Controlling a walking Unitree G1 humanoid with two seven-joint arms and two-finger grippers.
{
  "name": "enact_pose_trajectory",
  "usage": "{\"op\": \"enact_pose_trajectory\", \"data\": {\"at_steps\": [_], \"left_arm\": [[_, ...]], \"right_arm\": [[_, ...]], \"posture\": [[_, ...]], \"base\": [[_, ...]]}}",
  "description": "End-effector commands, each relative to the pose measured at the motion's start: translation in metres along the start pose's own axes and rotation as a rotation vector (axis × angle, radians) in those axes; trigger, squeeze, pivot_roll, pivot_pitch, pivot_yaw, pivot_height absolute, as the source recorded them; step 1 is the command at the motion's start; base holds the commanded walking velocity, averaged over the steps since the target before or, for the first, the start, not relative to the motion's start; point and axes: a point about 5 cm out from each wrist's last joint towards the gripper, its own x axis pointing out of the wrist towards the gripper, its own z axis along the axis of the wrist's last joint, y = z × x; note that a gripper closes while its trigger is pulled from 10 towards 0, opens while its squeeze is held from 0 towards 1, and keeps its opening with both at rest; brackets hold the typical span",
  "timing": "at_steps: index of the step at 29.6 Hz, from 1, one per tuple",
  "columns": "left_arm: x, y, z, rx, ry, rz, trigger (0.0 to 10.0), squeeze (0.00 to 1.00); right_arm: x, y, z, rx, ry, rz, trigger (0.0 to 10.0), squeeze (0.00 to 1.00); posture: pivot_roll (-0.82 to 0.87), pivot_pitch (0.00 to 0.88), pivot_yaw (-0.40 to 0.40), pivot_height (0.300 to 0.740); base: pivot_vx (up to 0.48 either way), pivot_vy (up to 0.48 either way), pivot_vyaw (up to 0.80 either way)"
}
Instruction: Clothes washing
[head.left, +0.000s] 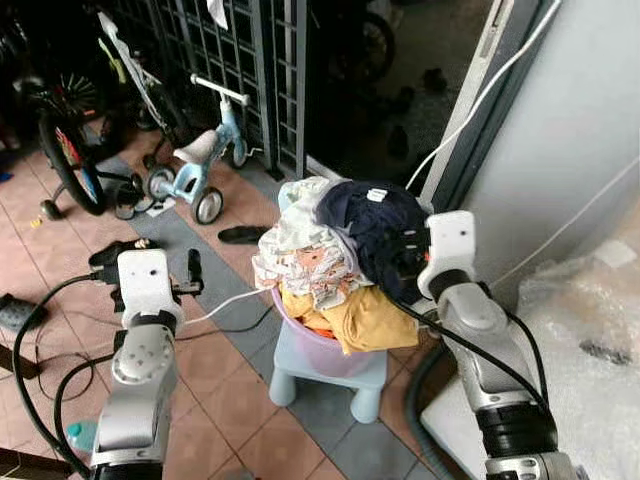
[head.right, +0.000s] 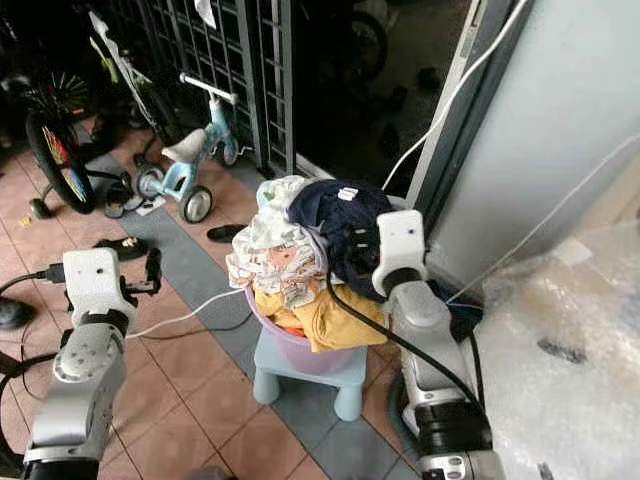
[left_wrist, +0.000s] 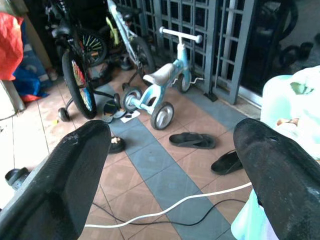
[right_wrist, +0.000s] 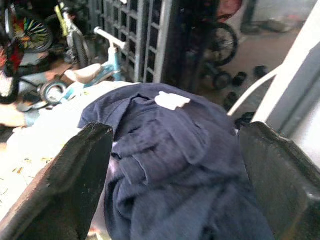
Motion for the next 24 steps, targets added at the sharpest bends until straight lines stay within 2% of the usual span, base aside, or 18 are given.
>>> {"op": "enact_pose_trajectory", "data": {"at_steps": [1, 7, 13, 19, 20, 23, 24], "left_arm": [[-0.001, -0.001, 0.002, 0.002, -0.008, -0.009, 10.0, 0.0], [-0.002, -0.001, 0.001, 0.002, -0.005, -0.007, 10.0, 0.0], [-0.007, 0.0, 0.001, 0.008, 0.004, -0.001, 10.0, 0.0], [-0.018, 0.004, -0.001, 0.022, 0.028, 0.011, 10.0, 0.0], [-0.022, 0.006, -0.002, 0.029, 0.036, 0.014, 10.0, 0.0], [-0.029, 0.009, -0.002, 0.034, 0.045, 0.02, 10.0, 0.0], [-0.032, 0.011, -0.002, 0.037, 0.047, 0.022, 10.0, 0.0]], "right_arm": [[0.001, 0.0, -0.001, -0.006, 0.015, 0.01, 10.0, 0.0], [0.001, 0.006, -0.008, -0.012, 0.05, 0.043, 10.0, 0.0], [0.002, 0.01, -0.011, -0.017, 0.064, 0.068, 10.0, 0.0], [0.008, 0.016, -0.017, -0.031, 0.096, 0.095, 10.0, 0.0], [0.011, 0.016, -0.02, -0.06, 0.114, 0.081, 10.0, 0.0], [0.014, 0.016, -0.022, -0.067, 0.131, 0.056, 10.0, 0.0], [0.016, 0.015, -0.02, -0.035, 0.119, 0.033, 10.0, 0.0]], "posture": [[0.01, 0.0, -0.007, 0.74], [0.01, 0.0, -0.01, 0.74], [0.05, 0.0, -0.022, 0.74], [0.1, 0.0, -0.039, 0.74], [0.11, 0.0, -0.043, 0.74], [0.14, 0.0, -0.06, 0.74], [0.16, 0.0, -0.063, 0.74]], "base": [[0.352, 0.0, 0.0], [0.32, 0.0, 0.0], [0.0, 0.0, 0.0], [0.0, 0.0, 0.0], [0.0, 0.0, 0.0], [0.0, 0.0, 0.0], [0.0, 0.0, 0.0]]}}
